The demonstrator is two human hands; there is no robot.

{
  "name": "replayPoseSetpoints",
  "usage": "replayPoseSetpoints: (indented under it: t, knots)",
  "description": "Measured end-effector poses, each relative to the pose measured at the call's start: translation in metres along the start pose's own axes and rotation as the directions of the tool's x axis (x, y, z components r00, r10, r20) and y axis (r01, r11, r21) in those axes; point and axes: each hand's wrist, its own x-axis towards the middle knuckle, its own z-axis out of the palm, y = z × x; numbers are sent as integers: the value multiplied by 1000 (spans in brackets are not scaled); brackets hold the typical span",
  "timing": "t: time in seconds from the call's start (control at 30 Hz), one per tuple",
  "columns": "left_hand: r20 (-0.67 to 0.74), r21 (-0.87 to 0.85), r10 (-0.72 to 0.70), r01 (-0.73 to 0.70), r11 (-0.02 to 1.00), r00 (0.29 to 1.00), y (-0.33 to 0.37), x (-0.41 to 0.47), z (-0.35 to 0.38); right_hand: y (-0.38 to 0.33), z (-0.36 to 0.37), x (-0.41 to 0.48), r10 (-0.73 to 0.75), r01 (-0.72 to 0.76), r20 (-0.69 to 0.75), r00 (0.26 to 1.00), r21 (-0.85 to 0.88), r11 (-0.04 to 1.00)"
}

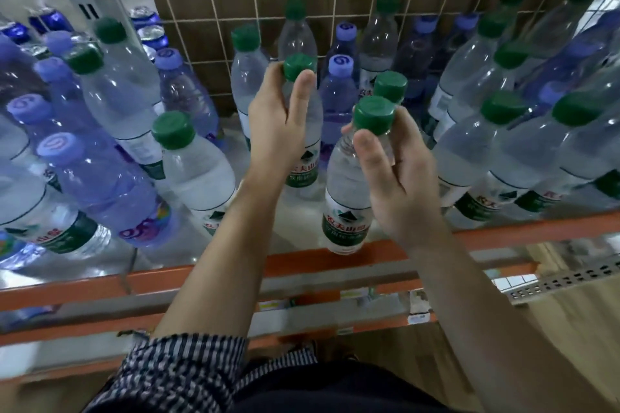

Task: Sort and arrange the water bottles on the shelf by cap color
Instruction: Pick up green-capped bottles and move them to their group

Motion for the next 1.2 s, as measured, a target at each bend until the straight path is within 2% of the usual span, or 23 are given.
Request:
replayPoseSetpoints:
  t: [0.2,0.4,0.53,0.73,0.9,1.03,1.2]
  knots:
    - [28,36,-86,85,996,996,16,-28,-18,0,13,4,-51,49,85,995,19,999]
    - [-100,270,-35,61,961,994,12,-103,-38,6,34,13,-67,54,146,987,90,994]
    - [-65,388,-102,119,914,993,8,-138,-47,10,46,19,-100,88,177,979,73,993]
    - [-45,525,-86,97,846,995,4,-152,-64,11,61,21,-89,85,180,980,32,996]
    - [-50,532,-74,89,842,996,3,-151,-74,5,66,20,-75,79,150,986,-16,997]
    - [-35,500,60,-34,865,998,15,-144,-75,-3,62,19,-68,76,126,990,-55,996]
    - [-51,280,200,-178,943,978,50,-120,-55,-24,35,21,-55,57,65,996,-20,998]
